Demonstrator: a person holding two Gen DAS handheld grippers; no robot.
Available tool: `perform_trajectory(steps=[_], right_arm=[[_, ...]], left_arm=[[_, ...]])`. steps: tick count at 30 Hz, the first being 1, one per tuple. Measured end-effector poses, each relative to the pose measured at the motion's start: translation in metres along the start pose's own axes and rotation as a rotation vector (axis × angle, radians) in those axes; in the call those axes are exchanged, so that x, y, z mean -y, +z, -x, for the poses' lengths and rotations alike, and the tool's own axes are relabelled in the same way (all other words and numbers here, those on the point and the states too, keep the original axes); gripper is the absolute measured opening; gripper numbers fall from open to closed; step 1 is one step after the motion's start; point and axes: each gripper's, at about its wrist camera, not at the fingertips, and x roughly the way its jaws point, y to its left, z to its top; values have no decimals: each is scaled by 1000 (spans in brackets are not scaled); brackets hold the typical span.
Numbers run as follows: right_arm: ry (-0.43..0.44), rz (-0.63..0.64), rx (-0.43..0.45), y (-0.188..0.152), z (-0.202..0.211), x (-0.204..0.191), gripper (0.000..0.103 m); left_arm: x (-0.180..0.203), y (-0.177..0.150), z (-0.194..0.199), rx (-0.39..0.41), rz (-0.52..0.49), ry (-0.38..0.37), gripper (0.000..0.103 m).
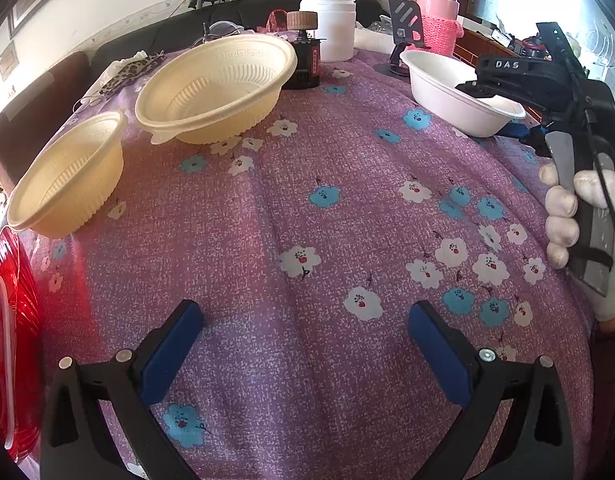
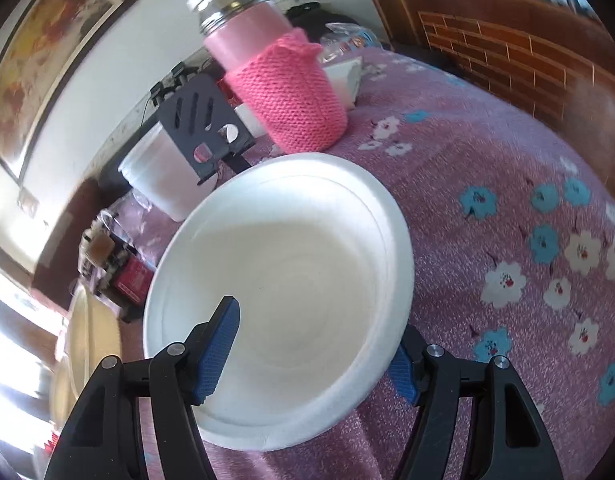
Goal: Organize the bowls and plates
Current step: 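Close the right gripper on the white bowl's rim, then lift and carry the white bowl with the right gripper to the plate stack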
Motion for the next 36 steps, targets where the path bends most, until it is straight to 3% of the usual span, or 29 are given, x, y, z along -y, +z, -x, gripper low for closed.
perform_trajectory(steps=[1,2,7,19,21,22,23,25,27,30,31,33,36], right_arm=[[-14,17,-5,-1,-1,-3,50],[-15,22,-11,-1,-3,-3,44],[10,26,-32,-2,-1,-2,28],[16,106,-101,-25,8,-23,28],[23,116,-111,-25,11,-24,28],[22,109,-101,-25,14,-22,28],[22,100,-91,-24,17,-20,30],[31,63,-54,-22,22,-12,43],[51,28,-24,-20,24,-3,50],[72,1,-25,-18,21,5,50],[81,-8,-27,-17,20,8,50],[96,-14,-29,-14,18,11,50],[107,2,-27,-13,19,8,50]], left_arm=[[0,0,0,0,0,1,103],[1,0,0,0,1,2,103],[1,0,0,0,0,0,103],[2,0,3,-23,-1,2,103],[6,8,10,-57,8,-74,89],[11,19,20,-40,1,-122,89],[19,34,32,2,-24,-126,89],[33,60,44,62,-74,-79,89],[43,85,45,94,-91,-61,89],[50,126,19,75,-77,-9,88],[51,133,11,64,-65,-6,85],[54,152,-13,14,-33,-21,62],[60,166,-41,-57,-4,-38,53]])
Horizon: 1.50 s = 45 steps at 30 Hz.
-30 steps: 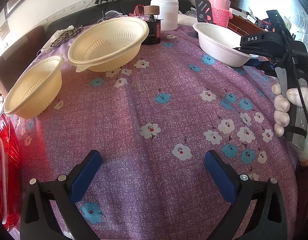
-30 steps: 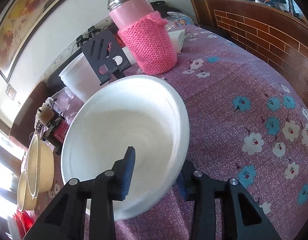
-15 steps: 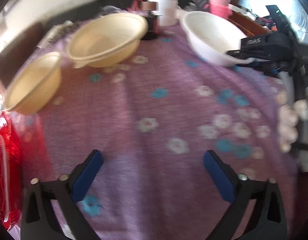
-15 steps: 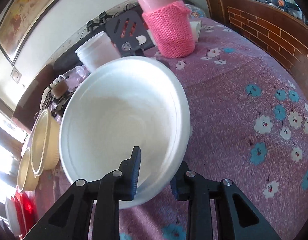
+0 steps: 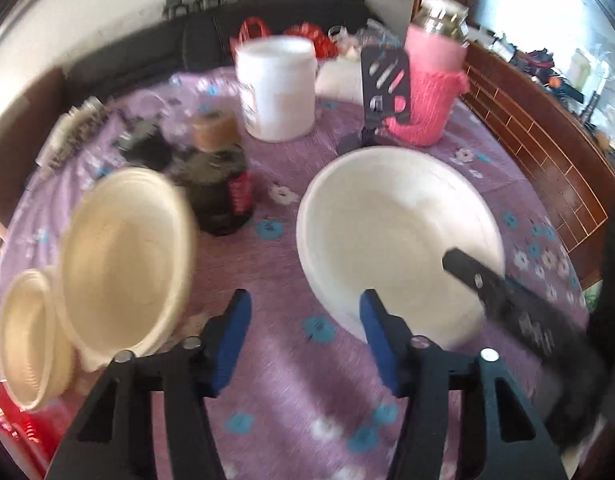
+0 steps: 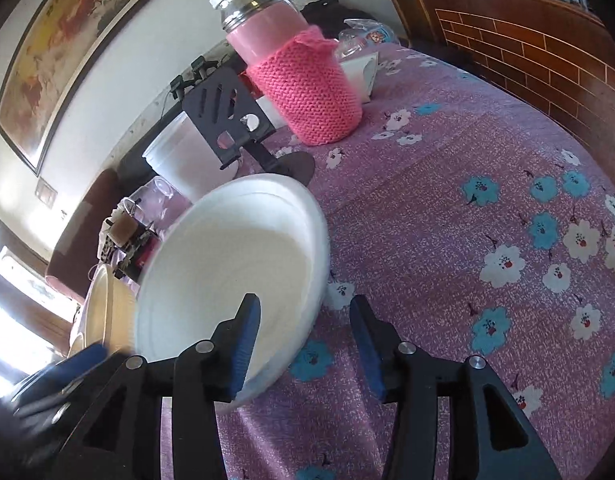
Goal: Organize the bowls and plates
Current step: 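Lift and carry the white bowl with the right gripper to the plate stack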
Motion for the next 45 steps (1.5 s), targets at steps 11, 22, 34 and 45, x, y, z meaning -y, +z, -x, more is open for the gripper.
perform_trajectory(steps=[11,22,34,45], right_arm=[[33,-22,19,7,1,7,50],[153,-104,-52,6,-8,15,25],[223,25,3,-9,34,-39,22],[253,205,58,-63,104,-129,22]], left_arm=[[13,21,-44,-84,59,-5,53],[24,6,-33,-58,49,-5,15],[-16,-31,41,66,115,-16,12],[-82,-88,130,213,249,-59,13]])
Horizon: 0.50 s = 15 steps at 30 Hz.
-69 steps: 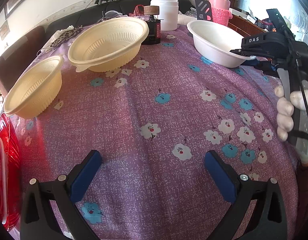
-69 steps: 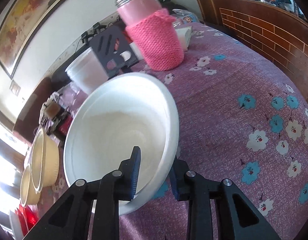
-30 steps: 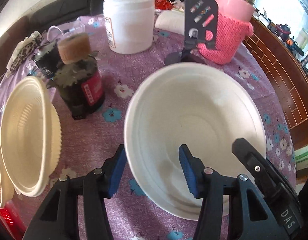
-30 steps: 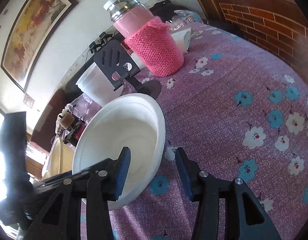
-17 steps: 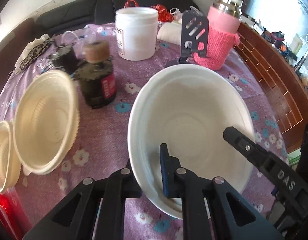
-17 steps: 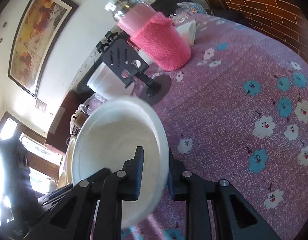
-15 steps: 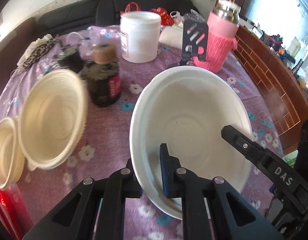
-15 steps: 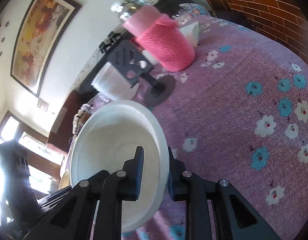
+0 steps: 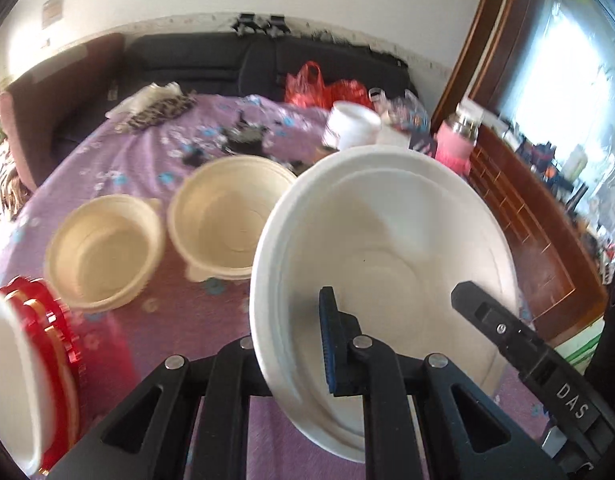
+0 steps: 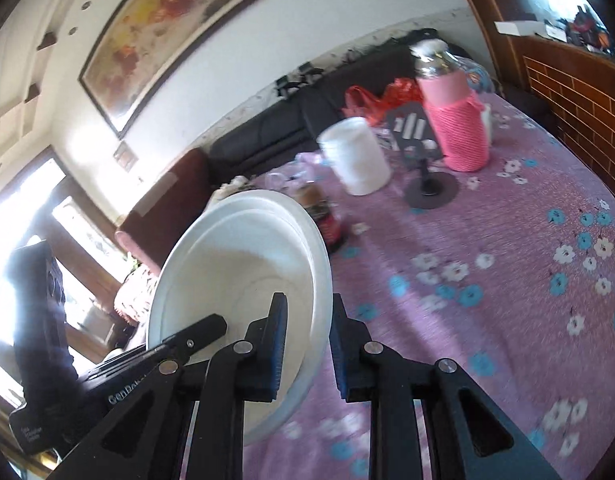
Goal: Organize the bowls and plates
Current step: 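Lift and carry the white bowl with the right gripper to the plate stack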
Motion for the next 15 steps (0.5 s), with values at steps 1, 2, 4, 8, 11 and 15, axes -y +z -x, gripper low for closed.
perform_trajectory(steps=[1,2,4,8,11,15], right_arm=[[7,11,1,-3,4,-9,22],[14,20,2,-7,7,-17,22],[28,50,4,-14,12,-39,22],[49,109,8,-28,19,-81,22],[74,150,-5,-38,18,-111,22],[100,186,-30,-51,11,-143,22]], left_arm=[[-6,-3,12,19,11,-1,13],[-13,-7,24,38,21,2,13],[-26,-12,41,68,41,6,13],[-61,-24,70,104,110,0,13],[-89,-36,88,113,174,1,13],[-126,-50,107,128,253,-4,13]])
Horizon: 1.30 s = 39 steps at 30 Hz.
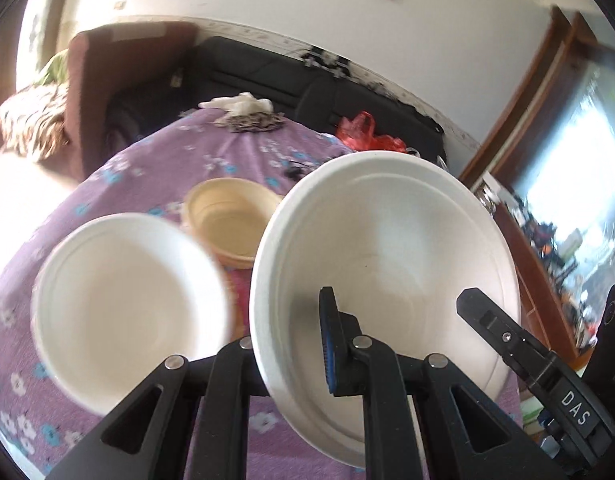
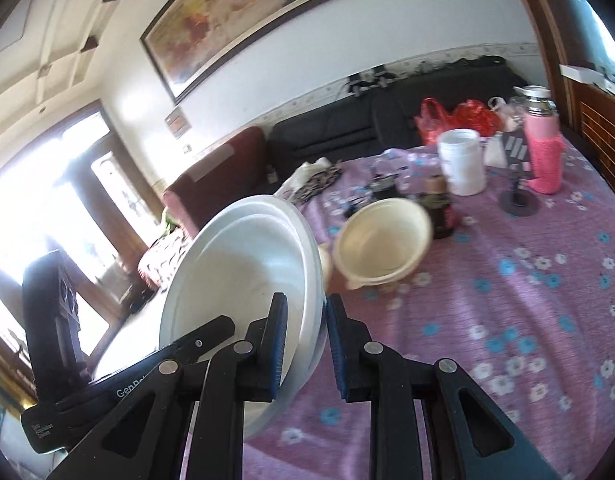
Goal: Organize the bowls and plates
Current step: 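Lift and carry the white bowl with the right gripper to the plate stack, then lower the white bowl into the stacked white bowl and open the right gripper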
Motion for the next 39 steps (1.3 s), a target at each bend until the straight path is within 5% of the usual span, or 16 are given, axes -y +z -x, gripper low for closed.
perform_trajectory(steps=[19,39], right_arm=[[56,114,-151,-36,-86,-97,23],[31,143,-214,-45,-116,-105,23]], left_arm=[[-122,2,45,87,158,137,13],[-134,3,31,100,111,254,13]])
